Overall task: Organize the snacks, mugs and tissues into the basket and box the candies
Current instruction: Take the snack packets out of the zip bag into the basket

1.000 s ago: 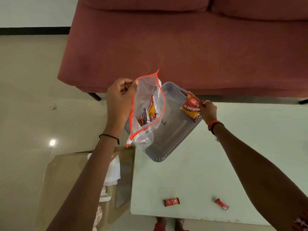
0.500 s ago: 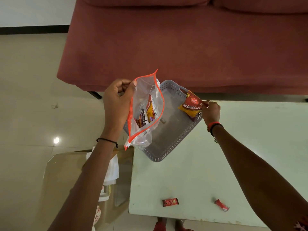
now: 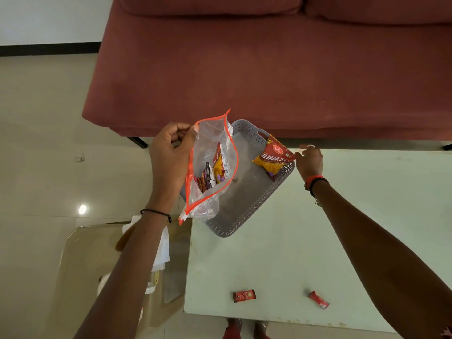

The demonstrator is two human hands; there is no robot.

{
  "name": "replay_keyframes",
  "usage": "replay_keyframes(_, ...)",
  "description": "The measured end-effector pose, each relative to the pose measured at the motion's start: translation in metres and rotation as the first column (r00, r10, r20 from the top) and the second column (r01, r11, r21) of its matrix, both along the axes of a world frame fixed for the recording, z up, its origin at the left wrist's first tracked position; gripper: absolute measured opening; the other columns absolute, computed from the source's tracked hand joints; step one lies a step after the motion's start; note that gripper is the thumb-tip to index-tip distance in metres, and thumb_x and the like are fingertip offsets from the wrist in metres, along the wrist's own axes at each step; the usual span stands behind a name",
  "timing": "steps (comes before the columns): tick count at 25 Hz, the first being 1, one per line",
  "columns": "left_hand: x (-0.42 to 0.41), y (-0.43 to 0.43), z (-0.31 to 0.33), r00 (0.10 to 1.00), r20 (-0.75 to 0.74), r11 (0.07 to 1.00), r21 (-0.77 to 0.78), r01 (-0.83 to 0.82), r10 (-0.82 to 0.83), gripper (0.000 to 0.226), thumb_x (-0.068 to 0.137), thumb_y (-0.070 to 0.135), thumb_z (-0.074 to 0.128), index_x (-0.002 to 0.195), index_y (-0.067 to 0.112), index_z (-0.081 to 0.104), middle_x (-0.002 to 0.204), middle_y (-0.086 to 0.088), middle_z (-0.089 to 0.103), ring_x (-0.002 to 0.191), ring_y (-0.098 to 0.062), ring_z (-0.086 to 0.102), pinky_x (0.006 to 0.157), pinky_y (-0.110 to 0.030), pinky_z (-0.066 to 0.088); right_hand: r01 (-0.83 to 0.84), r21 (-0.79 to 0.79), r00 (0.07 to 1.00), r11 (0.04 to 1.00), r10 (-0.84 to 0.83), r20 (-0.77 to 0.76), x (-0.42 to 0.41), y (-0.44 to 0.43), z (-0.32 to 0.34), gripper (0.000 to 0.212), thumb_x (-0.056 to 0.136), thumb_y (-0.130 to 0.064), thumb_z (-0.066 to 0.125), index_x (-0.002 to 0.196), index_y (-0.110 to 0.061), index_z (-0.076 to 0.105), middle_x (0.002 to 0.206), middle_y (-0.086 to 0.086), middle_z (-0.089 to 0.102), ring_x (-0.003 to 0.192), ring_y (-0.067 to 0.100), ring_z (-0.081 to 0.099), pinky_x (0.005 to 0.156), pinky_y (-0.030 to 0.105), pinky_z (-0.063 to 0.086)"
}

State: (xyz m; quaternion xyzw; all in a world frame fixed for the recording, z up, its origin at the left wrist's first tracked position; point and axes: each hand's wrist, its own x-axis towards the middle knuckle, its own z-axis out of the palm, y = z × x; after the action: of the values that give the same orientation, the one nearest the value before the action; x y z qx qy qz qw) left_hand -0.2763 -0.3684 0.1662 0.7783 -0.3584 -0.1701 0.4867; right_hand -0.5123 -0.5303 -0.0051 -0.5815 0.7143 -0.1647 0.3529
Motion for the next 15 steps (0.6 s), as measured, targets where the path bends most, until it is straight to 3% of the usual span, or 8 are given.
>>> replay_keyframes(3,-0.008,0.005,0.003,1.0,0.013,1.0,0.004,0.005,-0.005,0.02,0.09,0.025,0.061,0.093,0.006,0.067,0.079,0.0,0.065,0.062,-0.004,0.057,0.06,-0.005,0.045,-0.008,-0.12,0.989,0.993,0.025,0.146,0.016,0.005,0.052,0.021,0.09,-0.015,0.059,0.104,-0.001,0.065,0.108,0.013,0.068,0.095,0.02,0.063,0.08,0.023,0.049)
replay_keyframes(6,-0.019,0.012,0.007,1.0,0.013,1.0,0.005,0.002,-0.002,0.018,0.09,0.023,0.061,0.092,0.006,0.067,0.079,0.003,0.064,0.065,0.005,0.058,0.061,-0.002,0.044,-0.189,-0.325,0.924,0.927,0.28,0.259,0.034,0.026,0.131,0.011,0.084,-0.025,0.069,0.085,-0.014,0.069,0.078,-0.009,0.066,0.068,-0.002,0.058,0.063,0.003,0.045)
replay_keyframes(8,-0.027,0.016,0.012,0.999,0.03,1.0,0.011,0.009,-0.009,0.018,0.09,0.021,0.061,0.092,0.004,0.067,0.079,0.003,0.063,0.065,0.009,0.057,0.061,-0.001,0.042,-0.406,-0.514,0.787,0.756,0.575,0.223,0.041,0.051,0.183,0.006,0.08,-0.025,0.07,0.082,-0.02,0.073,0.073,-0.019,0.062,0.069,-0.008,0.059,0.066,0.001,0.043)
replay_keyframes(10,-0.036,0.021,0.017,0.998,0.045,0.999,0.016,0.032,-0.033,0.017,0.089,0.02,0.062,0.092,0.004,0.068,0.08,0.003,0.064,0.066,0.006,0.057,0.061,0.0,0.041,-0.667,-0.598,0.537,0.445,0.843,0.028,0.048,0.067,0.214,0.011,0.081,-0.021,0.067,0.088,-0.018,0.075,0.079,-0.015,0.067,0.078,-0.01,0.059,0.072,0.005,0.044)
replay_keyframes(12,-0.046,0.026,0.022,0.996,0.063,0.997,0.018,0.069,-0.07,0.017,0.089,0.021,0.063,0.092,0.005,0.068,0.08,0.002,0.065,0.067,0.0,0.057,0.06,-0.002,0.041,-0.916,-0.382,0.232,0.127,0.942,-0.242,0.057,0.079,0.224,0.02,0.088,-0.016,0.059,0.102,-0.016,0.074,0.098,-0.002,0.074,0.089,0.005,0.066,0.081,0.019,0.05)
replay_keyframes(13,-0.051,0.029,0.023,0.994,0.071,0.996,0.019,0.086,-0.087,0.017,0.089,0.021,0.063,0.092,0.005,0.069,0.08,0.002,0.065,0.067,-0.002,0.057,0.061,-0.003,0.041,-0.973,-0.226,0.115,0.044,0.943,-0.312,0.061,0.085,0.222,0.024,0.091,-0.012,0.055,0.109,-0.014,0.07,0.108,0.003,0.072,0.097,0.015,0.067,0.085,0.025,0.05)
replay_keyframes(15,-0.065,0.036,0.028,0.992,0.073,0.995,0.017,0.098,-0.099,0.015,0.089,0.019,0.063,0.091,0.006,0.07,0.078,0.002,0.064,0.066,-0.006,0.056,0.061,-0.005,0.041,-0.999,0.012,-0.034,-0.032,0.922,-0.387,0.061,0.103,0.21,0.032,0.094,-0.007,0.048,0.124,-0.012,0.061,0.121,0.008,0.065,0.109,0.023,0.062,0.089,0.03,0.048)
